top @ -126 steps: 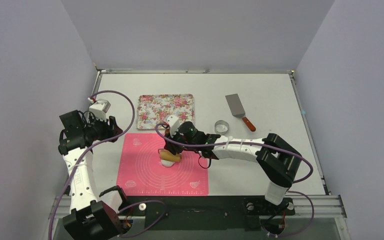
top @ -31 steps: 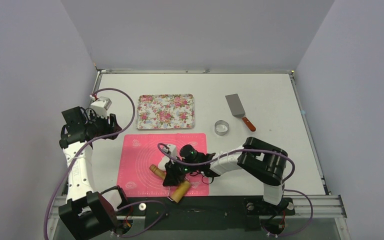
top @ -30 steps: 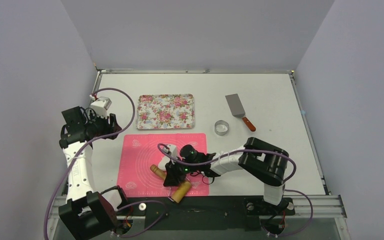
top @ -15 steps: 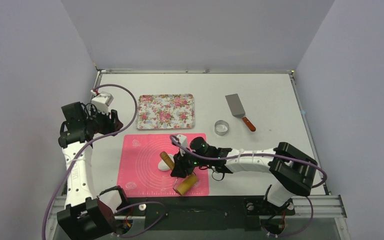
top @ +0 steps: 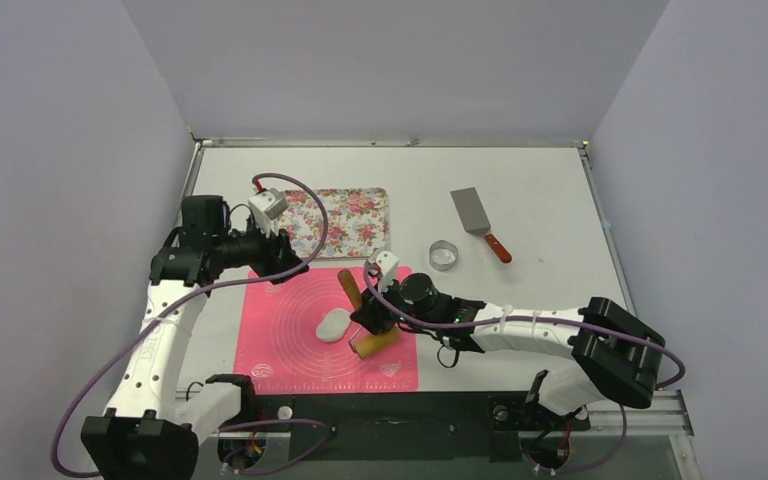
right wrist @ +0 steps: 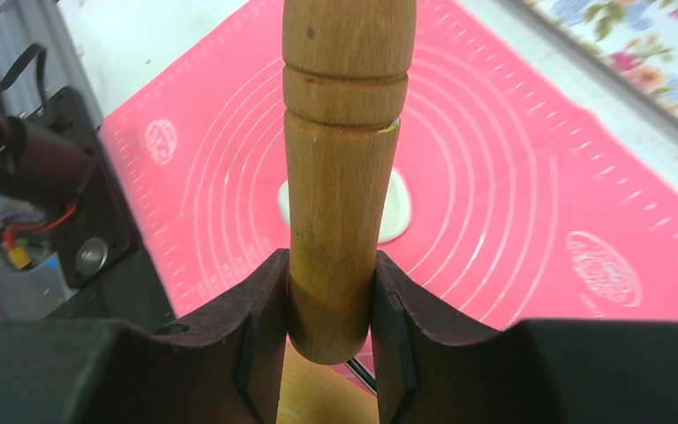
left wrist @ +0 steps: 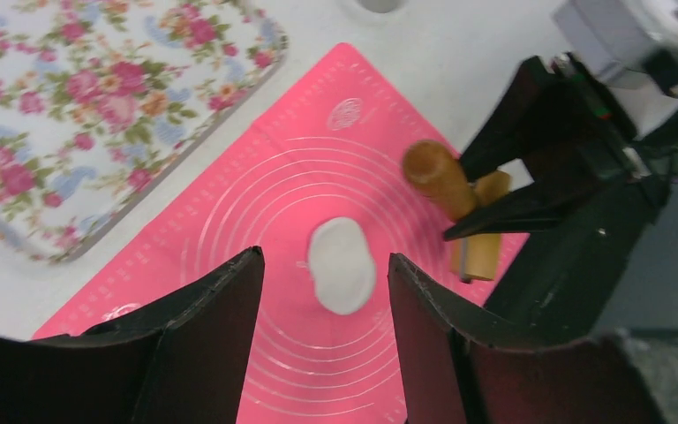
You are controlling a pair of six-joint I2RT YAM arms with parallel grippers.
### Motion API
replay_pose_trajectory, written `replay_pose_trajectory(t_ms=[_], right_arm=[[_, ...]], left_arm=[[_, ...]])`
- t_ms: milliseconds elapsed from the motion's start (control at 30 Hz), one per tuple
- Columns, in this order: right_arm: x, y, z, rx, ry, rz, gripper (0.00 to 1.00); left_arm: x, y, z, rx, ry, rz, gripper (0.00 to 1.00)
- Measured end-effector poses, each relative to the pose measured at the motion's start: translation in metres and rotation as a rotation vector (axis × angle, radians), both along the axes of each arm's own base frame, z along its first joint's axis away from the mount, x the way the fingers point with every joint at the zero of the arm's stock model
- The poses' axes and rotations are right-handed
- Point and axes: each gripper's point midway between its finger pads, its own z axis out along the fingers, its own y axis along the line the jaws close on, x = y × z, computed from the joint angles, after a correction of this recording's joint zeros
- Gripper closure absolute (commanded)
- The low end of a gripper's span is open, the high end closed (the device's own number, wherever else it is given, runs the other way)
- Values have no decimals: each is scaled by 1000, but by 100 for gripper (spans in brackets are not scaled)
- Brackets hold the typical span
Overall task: Roll out the dumpling wrappers from the dough
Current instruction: Flatten out the dough on the work surface.
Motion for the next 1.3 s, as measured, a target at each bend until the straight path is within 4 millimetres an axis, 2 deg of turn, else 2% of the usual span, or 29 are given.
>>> replay_pose_trajectory(t_ms=[100, 267, 433, 700, 767, 800, 833, 867, 933, 1167, 1233, 1267, 1300], right_arm=[[12, 1, 9, 12, -58, -46, 100], [26, 14, 36, 82, -118, -84, 100], [35, 31, 58, 145, -149, -89, 100], [39, 41, 62, 155, -153, -84, 100], [38, 43, 62, 155, -152, -80, 100], [38, 43, 62, 155, -151, -77, 100], [37, 44, 62, 155, -151, -74, 100], [37, 44, 62, 156, -151, -73, 100], [36, 44, 62, 155, -150, -71, 100], [37, 43, 59, 147, -143, -68, 100], [37, 43, 56, 139, -139, -61, 87], [37, 44, 54, 131, -135, -59, 75], [38, 45, 51, 123, -130, -56, 71]], left_arm=[[-14, -29, 8, -73, 30, -86, 48], [-23, -58, 22, -182, 76, -137, 48], [-25, -74, 15, -230, 133, -142, 48], [-11, -81, 9, -260, 145, -99, 48], [-7, -83, 10, -270, 138, -94, 54], [-5, -83, 11, -274, 132, -94, 66], [-4, -84, 11, -277, 130, -95, 72], [-4, -85, 12, -280, 128, -97, 84], [-5, -86, 12, -282, 128, -104, 99], [-8, -88, 10, -266, 110, -134, 100], [-9, -89, 8, -251, 99, -146, 100], [-9, -90, 6, -238, 89, -153, 100], [-10, -90, 4, -224, 80, -160, 100]])
